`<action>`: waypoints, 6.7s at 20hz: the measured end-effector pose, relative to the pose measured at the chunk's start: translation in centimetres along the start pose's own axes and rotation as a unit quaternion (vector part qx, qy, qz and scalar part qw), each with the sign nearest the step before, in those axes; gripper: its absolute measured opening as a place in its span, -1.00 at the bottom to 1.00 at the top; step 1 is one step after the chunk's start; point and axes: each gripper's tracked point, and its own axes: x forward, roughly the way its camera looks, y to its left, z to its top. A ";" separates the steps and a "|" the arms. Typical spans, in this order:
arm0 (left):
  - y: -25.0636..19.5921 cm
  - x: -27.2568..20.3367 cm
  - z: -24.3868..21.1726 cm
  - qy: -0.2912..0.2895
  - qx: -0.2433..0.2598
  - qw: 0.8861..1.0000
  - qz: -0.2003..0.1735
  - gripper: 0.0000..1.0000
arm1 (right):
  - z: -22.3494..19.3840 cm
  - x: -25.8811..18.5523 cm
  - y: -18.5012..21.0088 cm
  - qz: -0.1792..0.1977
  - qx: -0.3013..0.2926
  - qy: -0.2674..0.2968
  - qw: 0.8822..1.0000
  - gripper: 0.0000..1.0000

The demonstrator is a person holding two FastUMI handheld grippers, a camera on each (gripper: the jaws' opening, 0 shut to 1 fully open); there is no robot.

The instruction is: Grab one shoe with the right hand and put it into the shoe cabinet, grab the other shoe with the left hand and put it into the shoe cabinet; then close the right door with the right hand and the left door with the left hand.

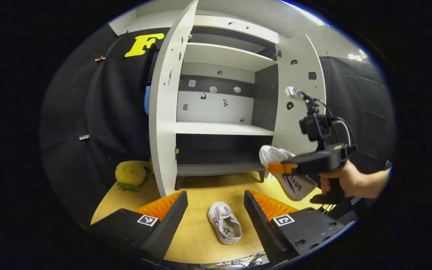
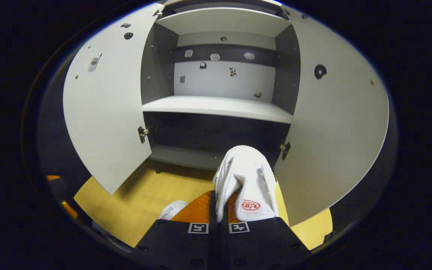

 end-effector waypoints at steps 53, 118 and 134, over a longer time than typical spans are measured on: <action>1.4 0.5 9.4 -0.104 -0.033 0.982 0.153 0.90 | 20.4 23.9 -3.1 0.018 -0.018 0.050 0.998 0.31; 2.1 20.2 -24.9 0.276 0.033 0.958 0.069 -0.55 | -11.8 -17.2 -14.4 -0.153 0.110 0.004 0.982 0.97; -1.9 16.0 -7.2 0.221 -0.020 0.973 0.069 -0.88 | -8.3 -15.5 -18.8 -0.110 0.099 -0.036 0.988 0.97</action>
